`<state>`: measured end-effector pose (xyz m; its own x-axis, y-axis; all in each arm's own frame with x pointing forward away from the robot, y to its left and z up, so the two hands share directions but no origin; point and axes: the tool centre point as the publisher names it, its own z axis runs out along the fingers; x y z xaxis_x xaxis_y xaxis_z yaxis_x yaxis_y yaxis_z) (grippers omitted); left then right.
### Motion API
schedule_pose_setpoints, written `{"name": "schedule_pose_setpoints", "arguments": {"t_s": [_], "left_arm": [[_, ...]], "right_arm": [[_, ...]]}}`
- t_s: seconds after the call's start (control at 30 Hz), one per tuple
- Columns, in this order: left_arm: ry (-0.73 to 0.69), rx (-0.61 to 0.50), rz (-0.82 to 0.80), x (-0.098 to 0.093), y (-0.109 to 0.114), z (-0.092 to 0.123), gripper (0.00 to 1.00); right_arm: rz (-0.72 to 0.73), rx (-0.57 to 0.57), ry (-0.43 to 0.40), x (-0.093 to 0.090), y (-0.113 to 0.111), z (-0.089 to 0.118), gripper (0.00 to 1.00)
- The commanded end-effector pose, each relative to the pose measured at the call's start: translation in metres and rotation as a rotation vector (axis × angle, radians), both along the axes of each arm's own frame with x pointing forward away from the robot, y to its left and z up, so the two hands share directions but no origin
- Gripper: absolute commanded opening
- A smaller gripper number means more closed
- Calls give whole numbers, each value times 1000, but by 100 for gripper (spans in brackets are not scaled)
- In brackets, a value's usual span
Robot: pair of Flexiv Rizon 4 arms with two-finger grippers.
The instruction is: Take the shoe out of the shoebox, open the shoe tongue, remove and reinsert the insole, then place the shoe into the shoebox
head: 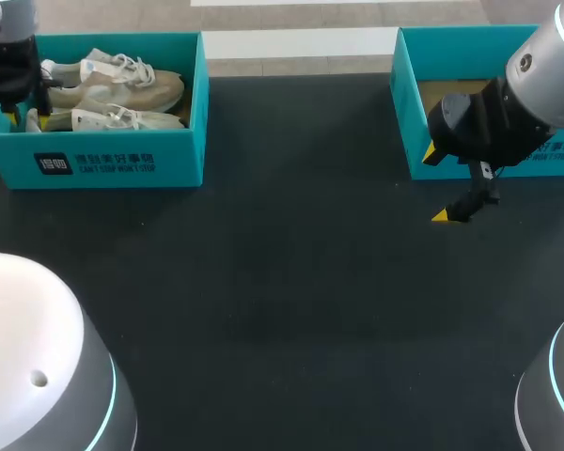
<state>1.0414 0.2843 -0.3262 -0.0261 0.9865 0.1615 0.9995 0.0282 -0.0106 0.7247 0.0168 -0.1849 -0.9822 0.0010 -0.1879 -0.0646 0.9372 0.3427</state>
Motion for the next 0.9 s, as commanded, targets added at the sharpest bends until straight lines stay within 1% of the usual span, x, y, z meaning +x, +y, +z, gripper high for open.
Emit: {"name": "schedule_pose_setpoints", "arguments": {"t_s": [0.03,0.17,0.33,0.6,0.8,0.9], "left_arm": [[3,6,1,0,1,-7,48],[10,14,0,1,2,-18,47],[14,13,6,1,4,-27,47],[13,43,18,3,9,-41,48],[17,55,21,1,12,-51,46],[25,66,18,-1,13,-56,43]], "right_arm": [[0,-2,1,1,1,-1,100],[0,-2,1,1,1,-1,100],[0,-2,1,1,1,-1,100],[0,-2,1,1,1,-1,100],[0,-2,1,1,1,-1,100],[0,-2,1,1,1,-1,100]]}}
